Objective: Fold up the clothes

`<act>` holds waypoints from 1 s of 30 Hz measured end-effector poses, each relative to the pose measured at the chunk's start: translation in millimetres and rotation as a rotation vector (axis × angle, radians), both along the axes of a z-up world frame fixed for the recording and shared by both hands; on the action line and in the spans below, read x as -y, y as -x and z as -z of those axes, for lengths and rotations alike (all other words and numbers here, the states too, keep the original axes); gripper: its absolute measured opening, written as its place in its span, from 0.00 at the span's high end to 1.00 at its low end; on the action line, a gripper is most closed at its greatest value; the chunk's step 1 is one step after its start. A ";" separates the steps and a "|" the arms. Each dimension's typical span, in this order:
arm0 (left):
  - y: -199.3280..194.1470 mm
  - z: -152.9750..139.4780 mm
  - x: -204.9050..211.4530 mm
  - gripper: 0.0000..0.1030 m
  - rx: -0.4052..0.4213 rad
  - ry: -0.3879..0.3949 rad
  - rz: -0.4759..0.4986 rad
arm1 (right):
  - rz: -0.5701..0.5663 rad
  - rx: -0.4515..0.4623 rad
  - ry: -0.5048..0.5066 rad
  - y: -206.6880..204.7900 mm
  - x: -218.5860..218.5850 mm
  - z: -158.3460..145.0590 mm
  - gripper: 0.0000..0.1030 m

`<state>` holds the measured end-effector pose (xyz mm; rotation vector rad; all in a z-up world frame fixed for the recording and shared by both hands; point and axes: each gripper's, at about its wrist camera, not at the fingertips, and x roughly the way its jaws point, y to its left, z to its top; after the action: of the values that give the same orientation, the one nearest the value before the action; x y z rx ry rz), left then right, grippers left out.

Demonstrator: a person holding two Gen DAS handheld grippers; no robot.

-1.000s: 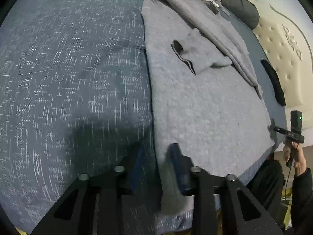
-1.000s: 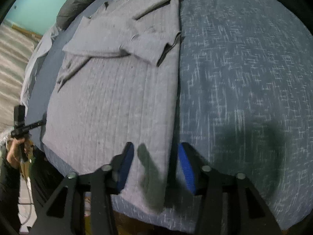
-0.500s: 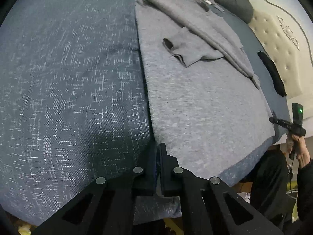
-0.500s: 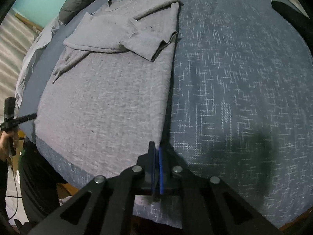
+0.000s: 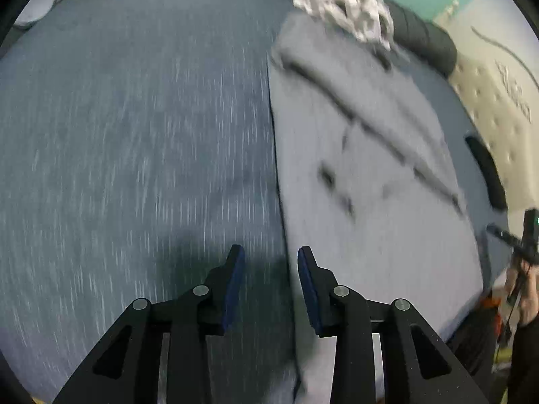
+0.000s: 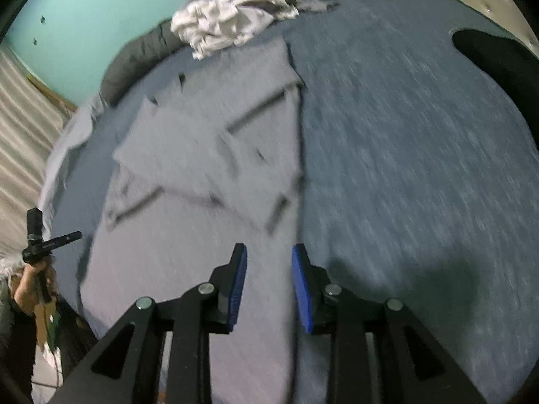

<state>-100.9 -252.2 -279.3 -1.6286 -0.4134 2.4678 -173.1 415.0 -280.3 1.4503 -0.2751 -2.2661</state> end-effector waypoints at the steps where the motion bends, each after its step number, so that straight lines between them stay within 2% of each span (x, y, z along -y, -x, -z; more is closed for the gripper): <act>1: 10.6 -4.7 0.2 0.64 -0.023 0.002 -0.006 | 0.000 -0.006 0.008 6.5 5.9 0.2 0.71; 4: 53.0 -10.1 -1.0 0.60 -0.076 -0.024 -0.041 | 0.005 -0.012 0.026 27.8 22.0 4.2 0.71; 9: 124.9 -4.4 -17.3 0.58 -0.136 -0.059 -0.111 | 0.032 -0.031 0.079 53.3 34.1 3.9 0.69; 12: 158.1 3.8 -13.7 0.52 -0.152 -0.096 -0.159 | 0.013 -0.040 0.080 65.0 45.6 3.6 0.68; 18: 196.4 28.3 -10.7 0.51 -0.160 -0.135 -0.183 | -0.046 -0.040 0.047 84.0 68.1 8.2 0.68; 21: 202.4 35.2 -8.6 0.52 -0.165 -0.143 -0.184 | -0.069 -0.039 0.033 94.8 81.3 10.9 0.68; 22: 204.0 37.7 -7.9 0.53 -0.164 -0.155 -0.181 | -0.082 -0.044 0.031 100.3 91.0 9.5 0.68; 23: 205.3 40.3 -8.0 0.64 -0.163 -0.162 -0.175 | -0.095 -0.049 0.028 105.7 100.7 8.1 0.68; 26: 204.4 44.3 -11.8 0.80 -0.180 -0.120 -0.161 | -0.134 -0.064 0.021 122.0 129.8 3.8 0.68; 30: 197.4 49.1 -12.4 0.84 -0.224 -0.134 -0.181 | -0.186 -0.084 0.011 143.8 168.5 -1.9 0.68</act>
<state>-298.3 -239.8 -328.4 -1.2979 -0.7034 2.6498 -316.9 246.5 -278.4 1.3135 -0.1217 -2.1650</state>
